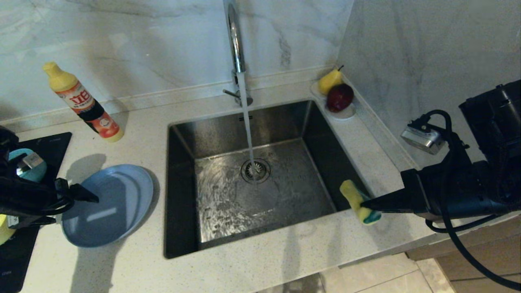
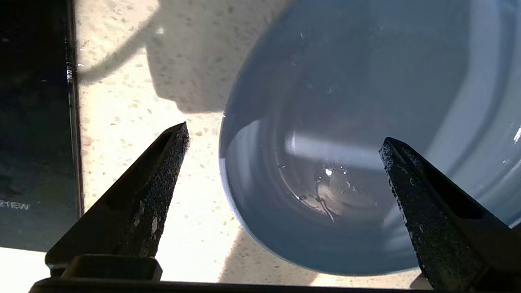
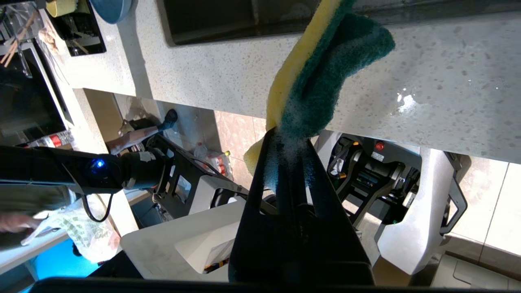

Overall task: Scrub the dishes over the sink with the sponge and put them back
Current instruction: Wash the plate

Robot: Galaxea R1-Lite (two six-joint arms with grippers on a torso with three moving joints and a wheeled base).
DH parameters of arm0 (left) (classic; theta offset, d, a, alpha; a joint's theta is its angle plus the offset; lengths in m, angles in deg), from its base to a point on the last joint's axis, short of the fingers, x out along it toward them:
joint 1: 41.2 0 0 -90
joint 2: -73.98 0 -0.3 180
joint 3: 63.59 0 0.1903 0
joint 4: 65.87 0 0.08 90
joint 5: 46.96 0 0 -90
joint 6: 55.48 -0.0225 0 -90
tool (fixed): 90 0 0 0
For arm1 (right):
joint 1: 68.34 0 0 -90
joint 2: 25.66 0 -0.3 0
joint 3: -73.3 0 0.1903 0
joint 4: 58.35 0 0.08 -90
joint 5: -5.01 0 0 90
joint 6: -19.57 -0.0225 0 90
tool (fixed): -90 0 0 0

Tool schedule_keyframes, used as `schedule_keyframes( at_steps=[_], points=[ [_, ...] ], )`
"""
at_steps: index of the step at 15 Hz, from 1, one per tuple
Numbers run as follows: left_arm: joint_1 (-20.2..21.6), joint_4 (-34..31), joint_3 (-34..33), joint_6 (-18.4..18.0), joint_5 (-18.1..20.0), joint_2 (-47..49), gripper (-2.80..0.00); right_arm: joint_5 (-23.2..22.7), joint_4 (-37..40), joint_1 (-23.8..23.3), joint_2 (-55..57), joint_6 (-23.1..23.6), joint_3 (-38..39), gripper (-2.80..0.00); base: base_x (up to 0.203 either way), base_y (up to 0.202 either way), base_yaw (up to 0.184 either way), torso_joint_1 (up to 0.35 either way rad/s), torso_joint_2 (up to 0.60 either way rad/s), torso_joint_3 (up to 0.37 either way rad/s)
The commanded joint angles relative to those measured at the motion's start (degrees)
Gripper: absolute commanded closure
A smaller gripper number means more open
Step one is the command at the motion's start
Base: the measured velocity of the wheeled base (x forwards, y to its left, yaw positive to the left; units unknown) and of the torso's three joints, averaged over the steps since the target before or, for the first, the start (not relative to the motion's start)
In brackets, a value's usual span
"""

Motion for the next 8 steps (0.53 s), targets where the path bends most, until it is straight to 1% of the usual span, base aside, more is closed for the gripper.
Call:
schedule_keyframes(
  at_steps=[1, 8],
  points=[
    [-0.93, 0.42, -1.10, 0.13, -0.02, 0.37, -2.80, -0.23, 0.11, -0.48, -0.03, -0.16, 0.00, 0.00, 0.000, 0.000, 0.000, 0.000, 0.00, 0.000],
    [-1.33, 0.56, -1.75, 0.13, -0.11, 1.12, -2.80, -0.23, -1.75, -0.66, 0.17, -0.16, 1.15, 0.00, 0.000, 0.000, 0.000, 0.000, 0.00, 0.000]
  ],
)
